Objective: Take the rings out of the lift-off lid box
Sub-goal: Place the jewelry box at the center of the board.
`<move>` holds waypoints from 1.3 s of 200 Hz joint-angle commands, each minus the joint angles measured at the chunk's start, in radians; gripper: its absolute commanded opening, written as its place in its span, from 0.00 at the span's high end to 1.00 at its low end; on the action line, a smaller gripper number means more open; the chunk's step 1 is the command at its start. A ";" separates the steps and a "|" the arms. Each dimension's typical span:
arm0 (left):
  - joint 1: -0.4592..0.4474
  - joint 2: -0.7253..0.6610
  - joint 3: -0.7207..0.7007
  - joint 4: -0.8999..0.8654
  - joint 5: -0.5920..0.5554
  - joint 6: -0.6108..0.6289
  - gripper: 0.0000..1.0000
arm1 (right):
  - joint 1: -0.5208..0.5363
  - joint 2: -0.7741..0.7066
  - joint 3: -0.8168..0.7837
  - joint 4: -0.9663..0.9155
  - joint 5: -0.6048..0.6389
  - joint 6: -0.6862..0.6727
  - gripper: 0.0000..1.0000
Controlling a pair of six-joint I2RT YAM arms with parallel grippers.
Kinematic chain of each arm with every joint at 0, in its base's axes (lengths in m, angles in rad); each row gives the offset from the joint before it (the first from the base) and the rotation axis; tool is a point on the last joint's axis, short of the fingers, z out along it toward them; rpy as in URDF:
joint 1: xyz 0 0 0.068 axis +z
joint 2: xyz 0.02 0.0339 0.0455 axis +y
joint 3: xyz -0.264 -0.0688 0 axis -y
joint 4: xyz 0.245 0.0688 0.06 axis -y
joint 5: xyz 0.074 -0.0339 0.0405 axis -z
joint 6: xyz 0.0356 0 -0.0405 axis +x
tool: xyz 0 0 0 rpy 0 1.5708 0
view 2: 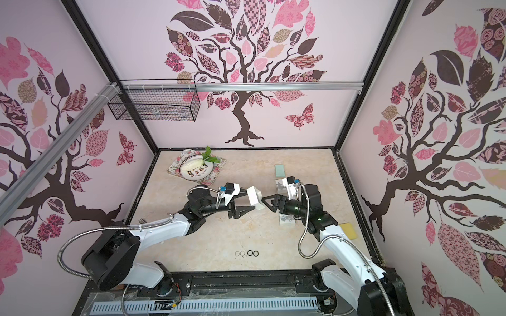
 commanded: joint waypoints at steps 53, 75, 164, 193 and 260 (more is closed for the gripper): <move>0.005 0.089 0.148 -0.012 0.064 0.000 0.30 | -0.010 0.123 0.033 0.230 -0.155 0.123 0.67; 0.007 0.104 0.157 -0.004 0.073 -0.009 0.30 | -0.011 0.123 0.027 0.259 -0.164 0.146 0.77; 0.006 0.136 0.168 0.065 0.092 -0.065 0.30 | -0.012 0.108 0.018 0.292 -0.174 0.184 0.91; 0.005 0.137 0.164 0.081 0.092 -0.074 0.30 | -0.011 0.102 0.023 0.273 -0.169 0.177 0.98; 0.006 0.124 0.144 0.090 0.086 -0.075 0.30 | -0.014 0.090 0.032 0.224 -0.147 0.151 1.00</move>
